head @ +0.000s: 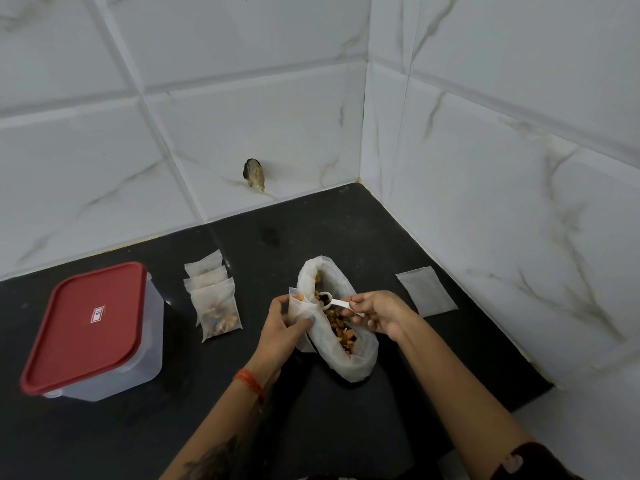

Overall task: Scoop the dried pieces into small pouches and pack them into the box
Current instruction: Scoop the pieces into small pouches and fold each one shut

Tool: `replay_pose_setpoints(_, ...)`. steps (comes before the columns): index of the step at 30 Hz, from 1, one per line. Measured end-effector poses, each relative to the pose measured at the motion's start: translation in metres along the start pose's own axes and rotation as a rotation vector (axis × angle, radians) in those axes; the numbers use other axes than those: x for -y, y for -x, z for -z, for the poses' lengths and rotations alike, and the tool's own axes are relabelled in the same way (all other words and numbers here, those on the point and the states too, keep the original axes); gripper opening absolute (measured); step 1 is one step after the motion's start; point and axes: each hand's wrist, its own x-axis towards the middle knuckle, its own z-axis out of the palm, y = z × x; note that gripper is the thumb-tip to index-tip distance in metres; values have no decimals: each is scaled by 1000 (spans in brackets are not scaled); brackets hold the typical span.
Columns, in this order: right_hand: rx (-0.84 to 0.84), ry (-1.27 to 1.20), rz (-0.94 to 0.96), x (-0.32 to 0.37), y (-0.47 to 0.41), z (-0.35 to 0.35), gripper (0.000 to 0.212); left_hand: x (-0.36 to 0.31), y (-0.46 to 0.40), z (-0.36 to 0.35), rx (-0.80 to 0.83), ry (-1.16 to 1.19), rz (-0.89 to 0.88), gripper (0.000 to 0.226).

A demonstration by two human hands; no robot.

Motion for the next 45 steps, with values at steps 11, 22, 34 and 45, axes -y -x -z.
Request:
replay_pose_setpoints(11,-5,-133,21,2,9,6,18,4,-3,5,12,-115,-24,49)
replay_pose_setpoints(22,-5,-111,153,5,32,13,21,-2,2,7,-31,-235,-131,58)
replay_pose_setpoints(34,-213,832,727,15,54,-17,24,-6,8,5,-55,-255,-251,58)
replay_pose_setpoints(45,-270,658,831,11,52,-17,22,-7,9,4,-67,-215,-321,61)
